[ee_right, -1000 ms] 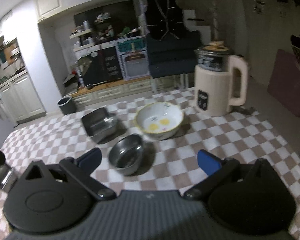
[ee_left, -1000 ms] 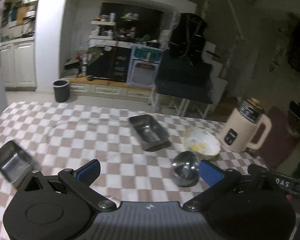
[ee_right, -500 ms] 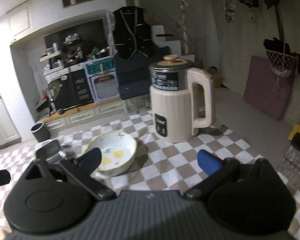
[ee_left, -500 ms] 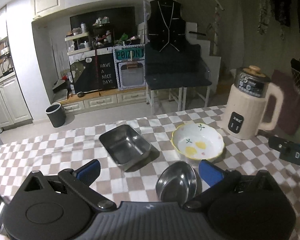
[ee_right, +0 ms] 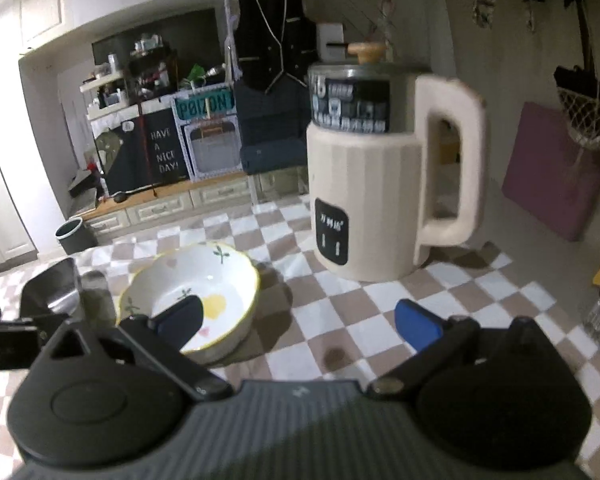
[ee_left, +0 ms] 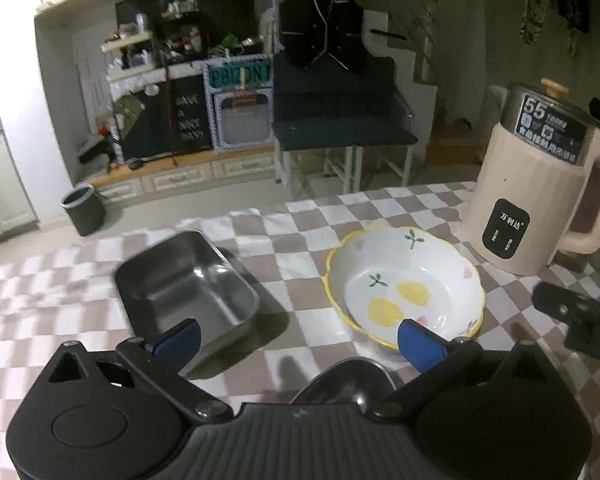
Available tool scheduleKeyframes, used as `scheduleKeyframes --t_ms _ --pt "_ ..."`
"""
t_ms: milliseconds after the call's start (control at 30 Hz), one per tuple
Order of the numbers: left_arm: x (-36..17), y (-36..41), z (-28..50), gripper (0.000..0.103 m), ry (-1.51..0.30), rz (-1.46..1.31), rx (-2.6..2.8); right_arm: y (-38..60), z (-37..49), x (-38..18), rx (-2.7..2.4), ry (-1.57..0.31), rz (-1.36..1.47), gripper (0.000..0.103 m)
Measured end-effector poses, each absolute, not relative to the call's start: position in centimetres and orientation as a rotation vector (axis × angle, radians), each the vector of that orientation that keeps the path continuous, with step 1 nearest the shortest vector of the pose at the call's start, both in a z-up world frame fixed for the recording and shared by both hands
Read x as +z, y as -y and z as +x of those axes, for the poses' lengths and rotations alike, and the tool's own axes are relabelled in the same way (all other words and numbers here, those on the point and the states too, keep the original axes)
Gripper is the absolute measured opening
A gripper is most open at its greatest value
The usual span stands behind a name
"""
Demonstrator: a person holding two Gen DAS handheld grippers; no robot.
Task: Organize plates and bowls
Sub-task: 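Move both tools to the yellow-rimmed floral bowl beside the kettle, then close both tools on the floral bowl rim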
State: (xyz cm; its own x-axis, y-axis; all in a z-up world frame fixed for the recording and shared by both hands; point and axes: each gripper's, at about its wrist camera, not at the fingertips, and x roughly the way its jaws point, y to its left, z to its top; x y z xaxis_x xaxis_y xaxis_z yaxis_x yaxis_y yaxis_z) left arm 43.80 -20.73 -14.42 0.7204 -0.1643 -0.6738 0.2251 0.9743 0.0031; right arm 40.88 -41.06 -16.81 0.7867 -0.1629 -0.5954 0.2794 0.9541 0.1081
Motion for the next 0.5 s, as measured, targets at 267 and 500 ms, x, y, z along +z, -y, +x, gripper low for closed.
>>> scheduleKeyframes --t_ms 267,500 --pt "-17.0 20.3 47.3 0.086 -0.772 -0.032 -0.35 43.0 44.7 -19.5 -0.244 -0.668 0.325 0.102" --pt "-19.0 20.4 50.5 0.041 -0.877 -0.11 -0.376 42.3 47.5 -21.1 -0.206 -0.71 0.422 0.049"
